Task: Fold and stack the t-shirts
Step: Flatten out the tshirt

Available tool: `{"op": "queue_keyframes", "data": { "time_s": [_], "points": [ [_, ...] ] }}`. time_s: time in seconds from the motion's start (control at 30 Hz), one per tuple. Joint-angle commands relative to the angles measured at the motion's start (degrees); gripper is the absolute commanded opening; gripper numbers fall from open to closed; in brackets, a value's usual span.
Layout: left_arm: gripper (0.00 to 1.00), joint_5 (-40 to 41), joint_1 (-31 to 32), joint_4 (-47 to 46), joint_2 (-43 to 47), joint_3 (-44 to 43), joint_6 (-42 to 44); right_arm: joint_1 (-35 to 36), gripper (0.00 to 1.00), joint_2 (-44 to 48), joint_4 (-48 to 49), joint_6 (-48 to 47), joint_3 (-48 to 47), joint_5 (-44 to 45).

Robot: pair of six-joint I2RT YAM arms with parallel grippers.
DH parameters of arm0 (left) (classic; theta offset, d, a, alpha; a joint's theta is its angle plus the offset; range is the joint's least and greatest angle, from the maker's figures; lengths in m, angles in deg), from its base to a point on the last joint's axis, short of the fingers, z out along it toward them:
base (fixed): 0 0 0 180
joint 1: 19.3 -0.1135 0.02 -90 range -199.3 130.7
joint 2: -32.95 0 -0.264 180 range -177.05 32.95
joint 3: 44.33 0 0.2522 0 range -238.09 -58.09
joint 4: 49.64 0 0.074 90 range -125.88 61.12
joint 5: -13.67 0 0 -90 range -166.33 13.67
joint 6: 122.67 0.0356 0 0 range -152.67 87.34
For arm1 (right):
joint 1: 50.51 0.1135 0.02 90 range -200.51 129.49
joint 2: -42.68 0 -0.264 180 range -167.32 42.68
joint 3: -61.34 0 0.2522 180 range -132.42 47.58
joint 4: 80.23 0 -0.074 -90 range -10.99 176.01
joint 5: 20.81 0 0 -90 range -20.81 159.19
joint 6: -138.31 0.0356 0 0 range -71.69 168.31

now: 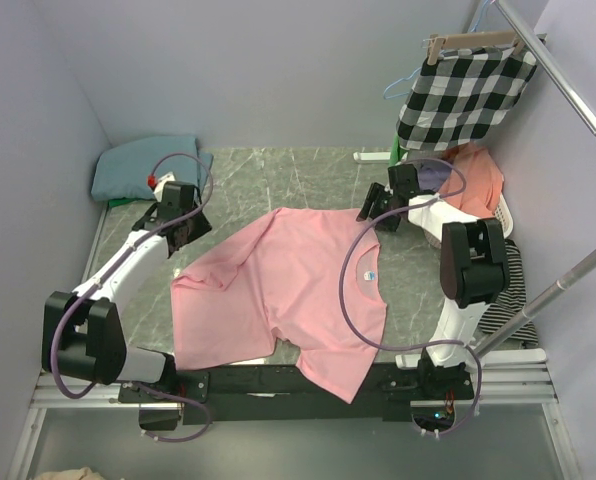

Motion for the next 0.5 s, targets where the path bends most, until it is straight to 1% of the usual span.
{"op": "queue_keyframes", "data": {
  "time_s": [0.0,0.03,0.07,0.17,0.23,0.33,0.47],
  "points": [
    [0.68,-3.03,-0.93,0.75,0.85,0.06,2.52,-0.89,0.68,-0.73,1.9,0.2,-2.28,-2.48],
    [0.79,-3.99,-1.02,0.22,0.94,1.03,2.52,-0.89,0.68,-0.38,2.16,-0.06,-1.84,-2.48],
    [0.86,-5.92,-1.02,-0.91,0.85,1.99,2.43,-0.89,0.68,-0.2,2.34,-0.06,-1.4,-2.31],
    [0.89,-8.74,-1.02,-4.07,0.85,5.77,1.91,-0.89,0.68,0.41,1.9,-0.68,-1.04,-1.78],
    [0.89,-13.04,-1.02,-5.23,1.11,8.32,1.9,-0.89,0.68,0.76,1.2,-1.2,-0.96,-1.51],
    [0.86,-18.05,-1.02,-8.12,1.11,11.75,1.73,-0.89,0.68,1.47,0.85,-1.64,-0.25,-1.08],
    [0.85,-19.39,-1.02,-9.89,2.43,15.36,0.85,-0.89,0.68,2.0,0.76,-2.0,0.63,-0.63]
  ]
}}
